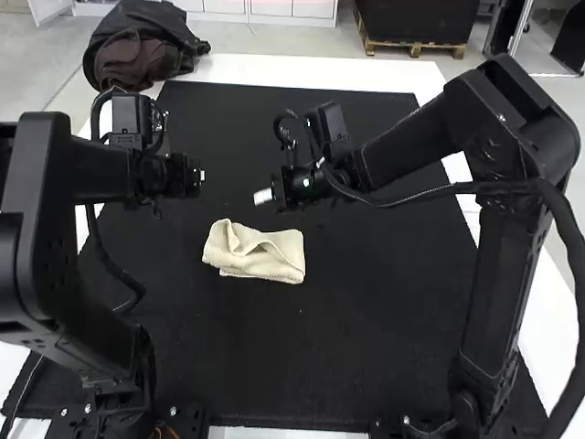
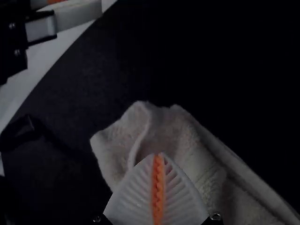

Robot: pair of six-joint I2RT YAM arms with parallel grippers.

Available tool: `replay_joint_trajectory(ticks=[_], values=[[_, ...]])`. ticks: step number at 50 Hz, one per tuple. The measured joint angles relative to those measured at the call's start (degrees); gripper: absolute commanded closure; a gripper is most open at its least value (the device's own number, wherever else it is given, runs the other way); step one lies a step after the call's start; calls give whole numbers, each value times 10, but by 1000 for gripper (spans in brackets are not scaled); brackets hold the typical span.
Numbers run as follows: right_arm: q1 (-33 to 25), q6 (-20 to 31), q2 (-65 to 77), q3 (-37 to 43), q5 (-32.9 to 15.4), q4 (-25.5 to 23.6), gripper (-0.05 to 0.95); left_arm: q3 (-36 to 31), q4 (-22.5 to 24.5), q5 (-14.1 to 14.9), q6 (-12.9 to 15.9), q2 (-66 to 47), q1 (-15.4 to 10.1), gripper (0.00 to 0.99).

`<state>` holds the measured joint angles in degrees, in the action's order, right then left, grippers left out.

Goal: Fold the towel.

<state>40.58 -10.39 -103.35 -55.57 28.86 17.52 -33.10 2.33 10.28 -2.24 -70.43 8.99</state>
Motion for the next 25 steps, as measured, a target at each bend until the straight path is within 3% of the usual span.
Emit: replay_joint_trajectory(ticks=[25], values=[[-28, 47, -6, 61, -12, 1, 920, 0, -12, 0, 0, 11, 0, 28]])
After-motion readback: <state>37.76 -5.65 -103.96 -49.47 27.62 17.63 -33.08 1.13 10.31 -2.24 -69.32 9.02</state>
